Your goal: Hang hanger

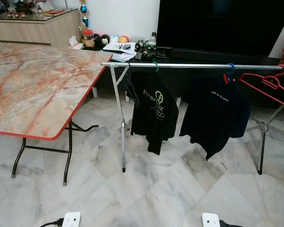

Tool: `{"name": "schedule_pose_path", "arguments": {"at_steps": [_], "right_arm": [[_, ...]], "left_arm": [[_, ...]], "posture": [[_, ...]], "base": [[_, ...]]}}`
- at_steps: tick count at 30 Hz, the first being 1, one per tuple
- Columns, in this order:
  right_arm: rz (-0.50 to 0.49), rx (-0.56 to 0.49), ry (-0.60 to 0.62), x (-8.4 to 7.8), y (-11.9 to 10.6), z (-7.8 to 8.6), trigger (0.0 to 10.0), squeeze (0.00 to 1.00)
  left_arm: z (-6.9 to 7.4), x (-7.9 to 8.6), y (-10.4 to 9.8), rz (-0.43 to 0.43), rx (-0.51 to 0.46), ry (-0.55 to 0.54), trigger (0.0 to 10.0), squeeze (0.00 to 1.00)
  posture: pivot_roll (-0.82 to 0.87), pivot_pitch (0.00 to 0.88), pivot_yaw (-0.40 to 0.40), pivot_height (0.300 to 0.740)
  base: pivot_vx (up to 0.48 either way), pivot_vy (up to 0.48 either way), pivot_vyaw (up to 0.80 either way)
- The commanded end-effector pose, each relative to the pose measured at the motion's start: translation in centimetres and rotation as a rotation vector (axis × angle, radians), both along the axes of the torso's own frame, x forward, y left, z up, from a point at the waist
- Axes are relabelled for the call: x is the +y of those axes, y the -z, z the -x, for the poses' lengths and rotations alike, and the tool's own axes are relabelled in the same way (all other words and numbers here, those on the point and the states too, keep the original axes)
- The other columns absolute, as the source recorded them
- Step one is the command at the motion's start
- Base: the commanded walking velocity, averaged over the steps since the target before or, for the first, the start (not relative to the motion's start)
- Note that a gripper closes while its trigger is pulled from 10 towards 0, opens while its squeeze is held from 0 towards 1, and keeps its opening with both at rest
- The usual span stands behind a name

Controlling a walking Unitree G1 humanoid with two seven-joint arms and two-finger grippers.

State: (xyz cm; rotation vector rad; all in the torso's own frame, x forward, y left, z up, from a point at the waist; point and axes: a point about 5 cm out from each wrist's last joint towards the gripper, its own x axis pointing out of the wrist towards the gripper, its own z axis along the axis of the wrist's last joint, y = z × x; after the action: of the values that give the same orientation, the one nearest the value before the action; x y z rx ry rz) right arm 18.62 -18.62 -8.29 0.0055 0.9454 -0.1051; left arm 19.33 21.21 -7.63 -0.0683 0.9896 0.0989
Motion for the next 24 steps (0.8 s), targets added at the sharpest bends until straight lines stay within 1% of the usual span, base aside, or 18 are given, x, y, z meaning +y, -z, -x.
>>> {"name": "schedule_pose_path", "arguments": {"at_steps": [1,12,13,14,15,24], "right_arm": [[-0.154,0.072,0.045,1.8,1.4,2.8,10.0,0.0],[-0.151,0.078,0.037,1.8,1.5,2.9,10.0,0.0],[-0.154,0.071,0.071,1.0,1.5,3.3,10.0,0.0],[-0.154,0.071,0.071,1.0,1.5,3.3,10.0,0.0],[-0.155,0.065,0.089,0.6,1.5,3.5,10.0,0.0],[-0.153,0.059,0.102,0.1,1.5,3.5,10.0,0.0]], "left_arm": [[-0.2,8.0,-2.9,-0.051,-0.056,-0.016,10.0,0.0],[-0.2,7.9,-2.9,-0.051,-0.056,-0.007,10.0,0.0],[0.2,7.6,-2.5,-0.044,-0.056,-0.002,10.0,0.0],[0.2,7.6,-2.5,-0.044,-0.056,-0.002,10.0,0.0],[0.3,7.4,-2.4,-0.04,-0.058,-0.006,10.0,0.0],[0.2,7.4,-2.5,-0.024,-0.06,0.008,10.0,0.0]], "posture": [[0.07,0.045,0.057,0.74],[0.06,0.041,0.056,0.74],[0.04,0.0,0.05,0.74],[0.04,0.0,0.05,0.74],[0.04,0.0,0.05,0.74],[0.04,0.006,0.048,0.74]], "base": [[0.0,0.0,0.0],[0.0,0.0,0.0],[0.0,0.0,0.0],[0.0,0.0,0.0],[0.0,0.0,0.0],[0.0,0.0,0.0]]}}
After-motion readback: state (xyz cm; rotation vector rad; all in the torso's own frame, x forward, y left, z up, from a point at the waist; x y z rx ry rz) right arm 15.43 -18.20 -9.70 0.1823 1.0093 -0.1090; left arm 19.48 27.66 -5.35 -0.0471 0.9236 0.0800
